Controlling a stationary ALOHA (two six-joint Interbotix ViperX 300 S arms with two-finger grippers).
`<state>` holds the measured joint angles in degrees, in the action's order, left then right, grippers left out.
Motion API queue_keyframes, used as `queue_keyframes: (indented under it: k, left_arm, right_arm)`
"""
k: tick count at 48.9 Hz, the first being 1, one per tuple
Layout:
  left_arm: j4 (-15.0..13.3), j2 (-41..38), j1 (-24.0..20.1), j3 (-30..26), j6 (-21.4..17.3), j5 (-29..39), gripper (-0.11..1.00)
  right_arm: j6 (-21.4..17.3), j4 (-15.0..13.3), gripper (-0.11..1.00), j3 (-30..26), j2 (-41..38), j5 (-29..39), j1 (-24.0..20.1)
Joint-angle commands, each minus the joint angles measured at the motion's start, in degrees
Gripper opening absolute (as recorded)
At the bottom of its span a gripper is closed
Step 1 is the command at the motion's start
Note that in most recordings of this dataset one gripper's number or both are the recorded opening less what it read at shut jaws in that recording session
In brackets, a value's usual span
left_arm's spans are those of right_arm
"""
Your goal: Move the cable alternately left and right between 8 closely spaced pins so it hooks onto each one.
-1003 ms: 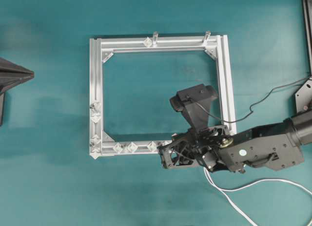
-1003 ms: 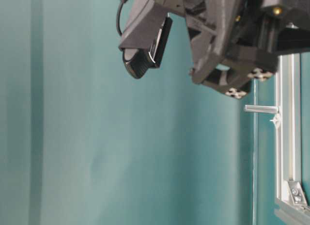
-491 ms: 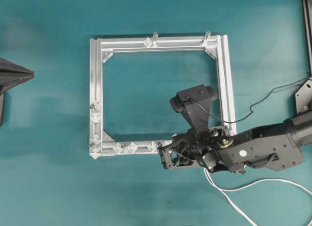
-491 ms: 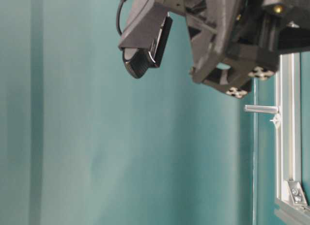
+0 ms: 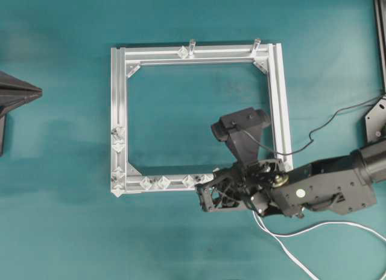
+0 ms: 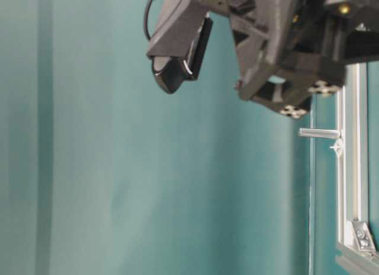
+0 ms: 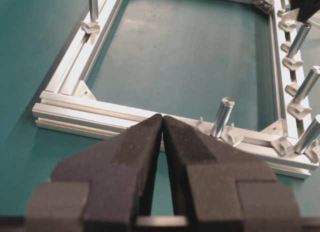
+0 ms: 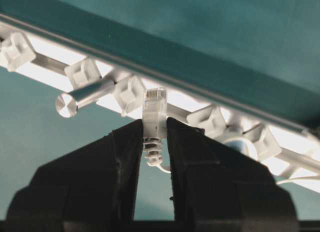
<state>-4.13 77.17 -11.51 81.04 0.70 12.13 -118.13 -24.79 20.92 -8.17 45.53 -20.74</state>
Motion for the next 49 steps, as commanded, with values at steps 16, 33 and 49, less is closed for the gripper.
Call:
queue_keyframes:
  k: [16,33,49]
  left_arm:
    - [0.09,-0.44,0.0,-0.7,0.53,-0.44,0.13]
    - [0.09,-0.44,0.09,-0.97,0.53,-0.18,0.13]
    - [0.09,-0.44,0.0,-0.97,0.53,-0.18,0.13]
  right_arm:
    - [-3.25,-0.09,0.18,-3.43,-1.14,0.0,-3.96]
    - [-3.25,0.0,0.18,-6.5,-2.64,2.72,-5.8]
    - [-3.25,-1.32,0.18,-8.09,-3.69,2.72,-5.45]
